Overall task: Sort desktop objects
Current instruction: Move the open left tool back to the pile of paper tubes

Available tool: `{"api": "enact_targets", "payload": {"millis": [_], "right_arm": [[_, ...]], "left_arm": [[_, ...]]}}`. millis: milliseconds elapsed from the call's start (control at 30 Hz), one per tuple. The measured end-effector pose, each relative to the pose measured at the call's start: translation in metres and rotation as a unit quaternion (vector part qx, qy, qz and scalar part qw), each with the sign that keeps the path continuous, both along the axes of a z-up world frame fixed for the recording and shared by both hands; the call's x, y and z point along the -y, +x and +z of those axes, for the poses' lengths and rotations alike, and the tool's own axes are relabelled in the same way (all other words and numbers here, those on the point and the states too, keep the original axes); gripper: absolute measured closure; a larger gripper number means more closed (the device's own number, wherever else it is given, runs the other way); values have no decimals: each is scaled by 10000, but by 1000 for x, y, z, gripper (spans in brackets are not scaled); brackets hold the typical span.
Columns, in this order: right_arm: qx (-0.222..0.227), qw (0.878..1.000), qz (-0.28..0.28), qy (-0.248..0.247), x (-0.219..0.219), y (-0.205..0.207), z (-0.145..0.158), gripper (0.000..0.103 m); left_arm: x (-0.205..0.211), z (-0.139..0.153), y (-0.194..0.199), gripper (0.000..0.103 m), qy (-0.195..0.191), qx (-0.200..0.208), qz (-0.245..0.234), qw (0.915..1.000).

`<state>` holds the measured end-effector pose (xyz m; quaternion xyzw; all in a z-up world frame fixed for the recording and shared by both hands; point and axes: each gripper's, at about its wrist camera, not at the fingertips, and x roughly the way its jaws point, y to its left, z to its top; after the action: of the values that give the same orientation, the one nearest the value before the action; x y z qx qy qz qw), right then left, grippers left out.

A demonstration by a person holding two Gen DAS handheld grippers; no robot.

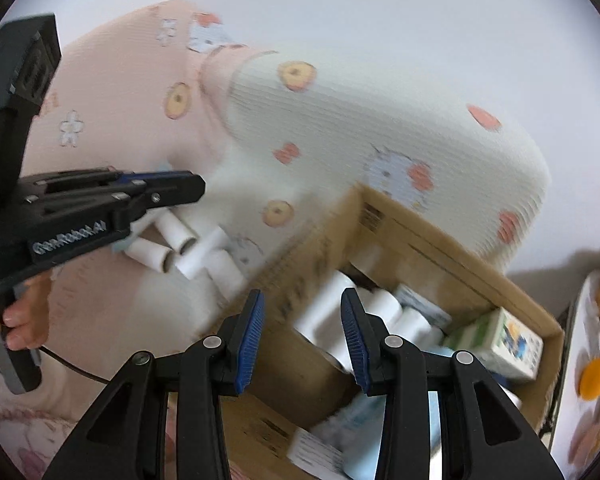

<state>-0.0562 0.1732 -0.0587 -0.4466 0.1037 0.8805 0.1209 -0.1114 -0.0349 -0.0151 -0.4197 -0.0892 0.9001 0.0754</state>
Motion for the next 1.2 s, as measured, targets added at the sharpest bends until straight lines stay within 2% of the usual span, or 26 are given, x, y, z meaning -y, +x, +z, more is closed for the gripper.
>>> {"api": "enact_targets", "payload": {"millis": [200,300,467,667,867,1067,1100,1133,1200], "right_arm": [[-189,9989,419,90,28,-39,22,67],[-321,9978,570,120,42,-57,31,67],[-829,9944,584,-284,55,-72,38,67],[-750,9940,341,-725,55,-89,19,67],[-515,9911,169,-1215,56,-103,-13,67],[-26,9934,126,-1142,75,-129,-46,67],[69,9937,171,-1106,80,-134,-51,67],[141,9937,236,-1082,86,-138,-57,67],[248,9939,319,-1027,95,-144,-67,67]], "left_arm": [[61,7,14,97,124,-189,751,9969],[82,7,20,97,127,-230,979,9948],[104,2,24,97,153,-194,1184,9927],[118,-17,25,97,204,39,1162,9930],[138,-43,26,97,322,385,1350,9896],[164,-66,25,96,779,641,1513,9833],[167,-71,26,92,808,705,1553,9820],[171,-77,26,82,817,790,1623,9802],[176,-91,29,71,713,987,1772,9766]]}}
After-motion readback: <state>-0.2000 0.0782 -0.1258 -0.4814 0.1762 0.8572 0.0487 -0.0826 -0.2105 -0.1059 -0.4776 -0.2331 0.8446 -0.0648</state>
